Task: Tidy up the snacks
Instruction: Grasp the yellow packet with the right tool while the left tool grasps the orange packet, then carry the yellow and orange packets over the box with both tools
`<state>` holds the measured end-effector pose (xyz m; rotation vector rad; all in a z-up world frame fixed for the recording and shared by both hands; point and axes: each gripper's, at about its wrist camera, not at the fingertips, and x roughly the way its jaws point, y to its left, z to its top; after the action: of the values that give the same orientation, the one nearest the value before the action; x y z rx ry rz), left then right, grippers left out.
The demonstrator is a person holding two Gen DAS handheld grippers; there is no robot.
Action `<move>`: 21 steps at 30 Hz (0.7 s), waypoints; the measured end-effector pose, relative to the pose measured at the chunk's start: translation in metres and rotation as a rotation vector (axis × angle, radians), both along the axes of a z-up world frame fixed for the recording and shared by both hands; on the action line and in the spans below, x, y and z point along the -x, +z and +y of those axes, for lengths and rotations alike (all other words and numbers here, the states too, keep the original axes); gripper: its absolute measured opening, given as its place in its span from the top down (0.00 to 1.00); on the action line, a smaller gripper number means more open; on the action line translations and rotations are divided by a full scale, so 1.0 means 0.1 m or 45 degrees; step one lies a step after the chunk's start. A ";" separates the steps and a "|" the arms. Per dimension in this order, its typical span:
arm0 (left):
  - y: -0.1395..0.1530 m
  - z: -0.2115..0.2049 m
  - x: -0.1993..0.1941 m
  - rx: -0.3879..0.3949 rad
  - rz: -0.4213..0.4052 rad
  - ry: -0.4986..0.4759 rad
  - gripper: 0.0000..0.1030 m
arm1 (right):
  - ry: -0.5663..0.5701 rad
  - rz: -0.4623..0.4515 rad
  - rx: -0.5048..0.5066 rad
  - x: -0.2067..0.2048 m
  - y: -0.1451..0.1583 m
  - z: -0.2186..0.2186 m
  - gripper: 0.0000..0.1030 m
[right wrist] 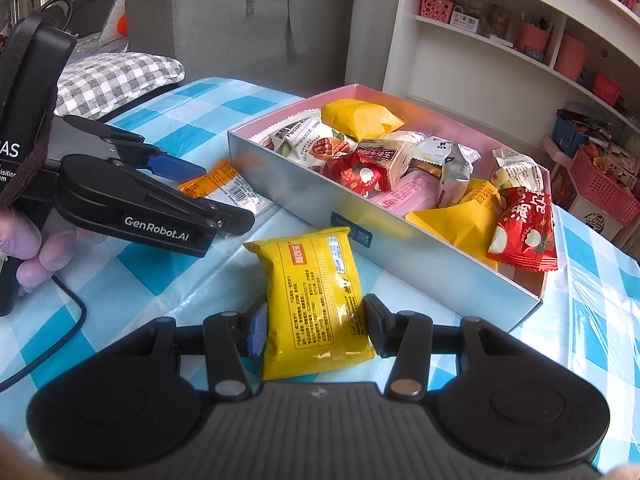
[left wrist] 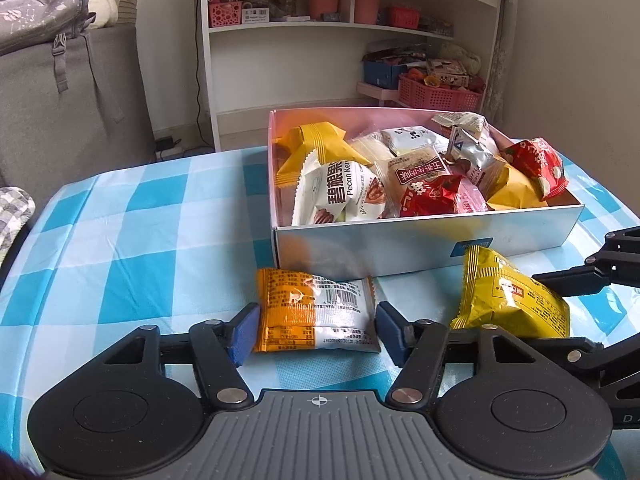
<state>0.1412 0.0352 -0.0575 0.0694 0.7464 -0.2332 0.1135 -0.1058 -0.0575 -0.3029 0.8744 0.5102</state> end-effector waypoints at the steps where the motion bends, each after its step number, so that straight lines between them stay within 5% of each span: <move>1: 0.01 0.00 0.01 -0.001 0.001 0.000 0.48 | -0.001 0.000 0.001 0.00 0.00 0.00 0.56; 21: 0.20 0.12 0.10 0.082 -0.004 0.034 0.81 | -0.007 -0.029 -0.036 0.07 0.16 -0.05 0.56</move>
<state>0.1308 0.0469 -0.0376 -0.0013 0.7359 -0.2312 0.1065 -0.1106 -0.0417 -0.2802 0.8452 0.5129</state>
